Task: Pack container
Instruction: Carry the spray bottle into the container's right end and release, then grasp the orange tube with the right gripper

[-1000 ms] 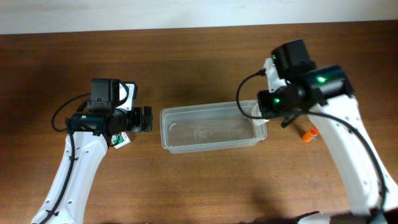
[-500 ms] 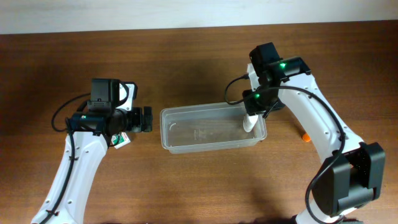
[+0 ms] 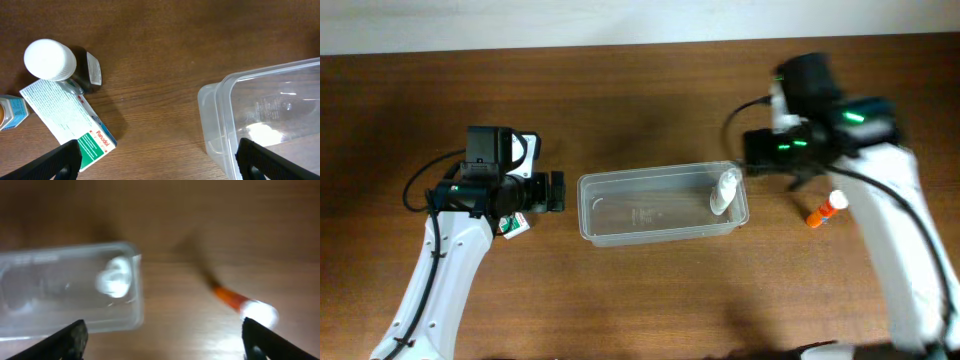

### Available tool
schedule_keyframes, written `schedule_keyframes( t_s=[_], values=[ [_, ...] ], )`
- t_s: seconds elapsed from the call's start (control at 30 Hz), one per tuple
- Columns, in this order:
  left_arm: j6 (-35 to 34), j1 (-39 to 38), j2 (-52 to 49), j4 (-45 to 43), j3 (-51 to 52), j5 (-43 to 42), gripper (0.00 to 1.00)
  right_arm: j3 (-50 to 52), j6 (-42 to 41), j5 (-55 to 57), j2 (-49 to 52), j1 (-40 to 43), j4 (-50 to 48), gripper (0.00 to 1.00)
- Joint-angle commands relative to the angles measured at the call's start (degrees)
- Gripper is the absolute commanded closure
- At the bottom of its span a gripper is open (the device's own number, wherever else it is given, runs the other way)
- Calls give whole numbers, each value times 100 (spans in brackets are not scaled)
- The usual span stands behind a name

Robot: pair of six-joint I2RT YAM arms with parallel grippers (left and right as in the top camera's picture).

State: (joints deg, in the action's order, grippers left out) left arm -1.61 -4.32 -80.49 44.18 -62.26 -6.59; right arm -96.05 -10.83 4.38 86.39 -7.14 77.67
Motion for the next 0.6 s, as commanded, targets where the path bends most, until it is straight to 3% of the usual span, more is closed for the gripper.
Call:
schedule_keyframes(
  t_s=[0.0, 0.2, 0.57],
  values=[
    [-11, 42, -9, 4, -101, 39, 1, -70, -236, 138, -236, 804, 236, 7],
    [-11, 42, -9, 2, -101, 39, 1, 481, -212, -118, 118, 1880, 313, 5],
    [-11, 42, -9, 7, -101, 39, 1, 1040, -149, -352, 1307, 2184, -184, 5]
  ],
)
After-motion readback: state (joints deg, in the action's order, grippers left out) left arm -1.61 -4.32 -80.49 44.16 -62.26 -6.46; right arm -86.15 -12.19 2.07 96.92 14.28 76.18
